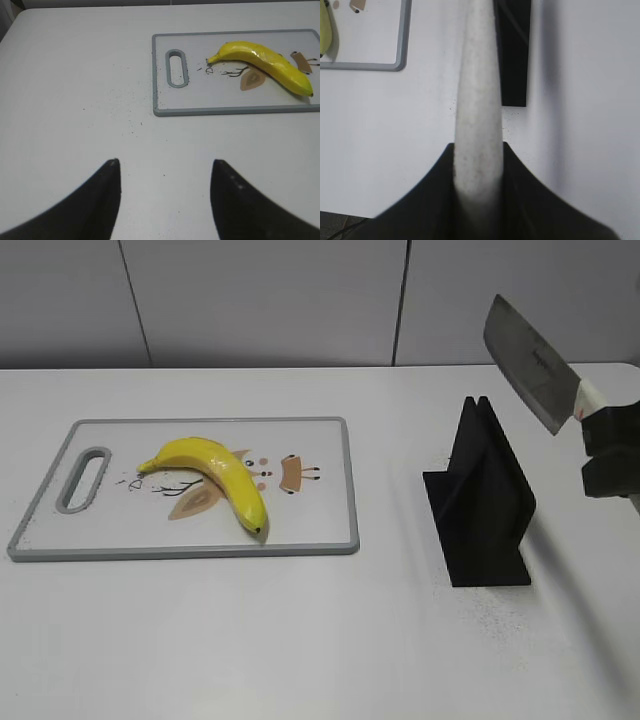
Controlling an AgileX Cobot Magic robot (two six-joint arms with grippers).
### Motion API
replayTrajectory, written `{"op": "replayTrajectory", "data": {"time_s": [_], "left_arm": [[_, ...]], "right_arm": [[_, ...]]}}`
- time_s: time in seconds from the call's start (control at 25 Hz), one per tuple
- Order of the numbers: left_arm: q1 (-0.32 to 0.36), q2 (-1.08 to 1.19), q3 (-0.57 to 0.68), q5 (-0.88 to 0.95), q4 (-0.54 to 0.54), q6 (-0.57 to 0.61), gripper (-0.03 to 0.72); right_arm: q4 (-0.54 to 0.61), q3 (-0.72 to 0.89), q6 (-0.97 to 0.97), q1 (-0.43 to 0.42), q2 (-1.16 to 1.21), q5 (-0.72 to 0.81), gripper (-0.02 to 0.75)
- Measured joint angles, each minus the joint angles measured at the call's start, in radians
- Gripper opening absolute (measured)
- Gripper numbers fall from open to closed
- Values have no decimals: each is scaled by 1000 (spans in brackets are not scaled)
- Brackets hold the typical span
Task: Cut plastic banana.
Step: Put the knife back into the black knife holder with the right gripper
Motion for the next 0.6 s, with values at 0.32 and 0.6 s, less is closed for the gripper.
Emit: {"op": "replayTrajectory", "data": {"time_s": [0.32, 0.6], "left_arm": [[0, 0, 1, -2, 0, 0, 557], [0, 0, 1, -2, 0, 0, 548]], "right_arm": [[-4, 1, 3, 0, 102, -25, 162], [-36, 1, 4, 0, 174, -80, 162]]}}
